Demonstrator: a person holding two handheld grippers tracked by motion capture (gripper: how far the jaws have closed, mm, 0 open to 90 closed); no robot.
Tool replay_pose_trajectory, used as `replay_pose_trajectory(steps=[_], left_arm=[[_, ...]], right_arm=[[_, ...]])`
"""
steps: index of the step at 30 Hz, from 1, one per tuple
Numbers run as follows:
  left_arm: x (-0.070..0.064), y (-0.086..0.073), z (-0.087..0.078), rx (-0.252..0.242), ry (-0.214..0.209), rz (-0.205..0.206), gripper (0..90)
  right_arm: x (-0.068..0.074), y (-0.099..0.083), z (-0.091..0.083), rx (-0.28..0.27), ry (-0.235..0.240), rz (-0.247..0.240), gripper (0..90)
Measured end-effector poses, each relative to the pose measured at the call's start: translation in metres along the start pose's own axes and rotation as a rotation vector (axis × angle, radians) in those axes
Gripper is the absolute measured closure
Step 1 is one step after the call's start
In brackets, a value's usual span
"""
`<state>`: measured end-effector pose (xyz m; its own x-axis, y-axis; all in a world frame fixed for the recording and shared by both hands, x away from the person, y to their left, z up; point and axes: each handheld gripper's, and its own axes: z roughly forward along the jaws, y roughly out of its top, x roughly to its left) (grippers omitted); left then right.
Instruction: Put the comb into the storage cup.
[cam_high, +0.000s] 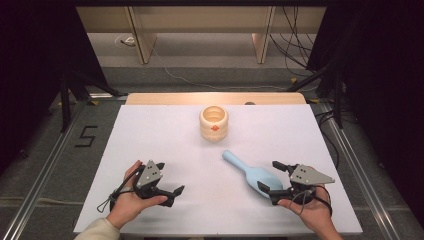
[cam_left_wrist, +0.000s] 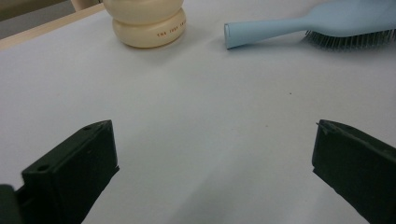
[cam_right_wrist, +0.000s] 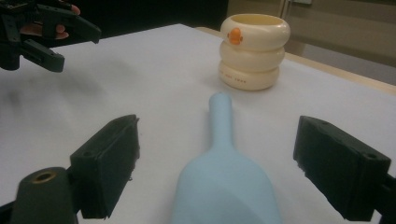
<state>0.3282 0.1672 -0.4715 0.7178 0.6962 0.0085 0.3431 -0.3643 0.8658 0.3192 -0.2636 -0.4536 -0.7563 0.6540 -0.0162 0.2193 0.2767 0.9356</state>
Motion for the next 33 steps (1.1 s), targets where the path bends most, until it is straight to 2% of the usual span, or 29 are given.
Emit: replay_pose_trajectory(steps=[8, 11, 12, 14, 16, 17, 18, 20, 22, 23, 24, 26, 28, 29, 30, 33], left_arm=[[-0.001, 0.0, -0.001, 0.001, -0.002, 0.006, 0.0], [-0.001, 0.0, 0.0, 0.003, 0.0, 0.008, 0.0], [-0.002, 0.0, 0.0, 0.003, -0.002, 0.008, 0.0], [-0.002, 0.0, 0.001, 0.005, -0.009, 0.007, 0.0], [-0.002, 0.0, 0.002, 0.006, -0.01, 0.008, 0.0], [-0.002, -0.001, 0.003, 0.01, -0.009, 0.009, 0.0], [-0.002, -0.001, 0.004, 0.012, -0.013, 0.008, 0.0], [-0.003, -0.001, 0.004, 0.013, -0.013, 0.009, 0.0], [-0.003, -0.001, 0.004, 0.01, -0.014, 0.009, 0.0], [-0.003, -0.001, 0.004, 0.01, -0.014, 0.009, 0.0], [-0.003, -0.001, 0.004, 0.011, -0.016, 0.009, 0.0], [-0.002, -0.001, 0.004, 0.013, -0.017, 0.009, 0.0], [-0.002, -0.002, 0.004, 0.012, -0.017, 0.007, 0.1], [-0.002, -0.002, 0.004, 0.012, -0.017, 0.007, 0.1], [-0.002, -0.002, 0.005, 0.012, -0.018, 0.006, 0.1], [-0.003, -0.002, 0.005, 0.014, -0.02, 0.009, 0.3]], right_arm=[[0.001, 0.001, 0.0, 0.005, 0.001, -0.009, 15.2], [0.003, 0.002, 0.003, 0.018, 0.018, -0.032, 14.8], [0.004, 0.005, 0.006, 0.027, 0.031, -0.069, 18.5], [0.005, 0.009, 0.009, 0.02, 0.052, -0.105, 28.2], [0.005, 0.015, 0.012, 0.032, 0.088, -0.113, 45.4], [0.005, 0.015, 0.012, 0.032, 0.088, -0.113, 45.4], [0.002, 0.022, 0.018, 0.086, 0.134, -0.138, 68.1], [0.0, 0.028, 0.026, 0.132, 0.156, -0.174, 78.6], [-0.003, 0.033, 0.036, 0.17, 0.175, -0.189, 86.3], [-0.003, 0.033, 0.036, 0.17, 0.175, -0.189, 86.3], [-0.008, 0.04, 0.051, 0.229, 0.186, -0.21, 90.0], [-0.011, 0.045, 0.063, 0.278, 0.226, -0.209, 90.0], [-0.012, 0.051, 0.077, 0.32, 0.24, -0.234, 90.0], [-0.012, 0.051, 0.077, 0.32, 0.24, -0.234, 90.0], [-0.01, 0.057, 0.092, 0.366, 0.253, -0.273, 90.0], [-0.007, 0.062, 0.11, 0.441, 0.271, -0.332, 90.0]])
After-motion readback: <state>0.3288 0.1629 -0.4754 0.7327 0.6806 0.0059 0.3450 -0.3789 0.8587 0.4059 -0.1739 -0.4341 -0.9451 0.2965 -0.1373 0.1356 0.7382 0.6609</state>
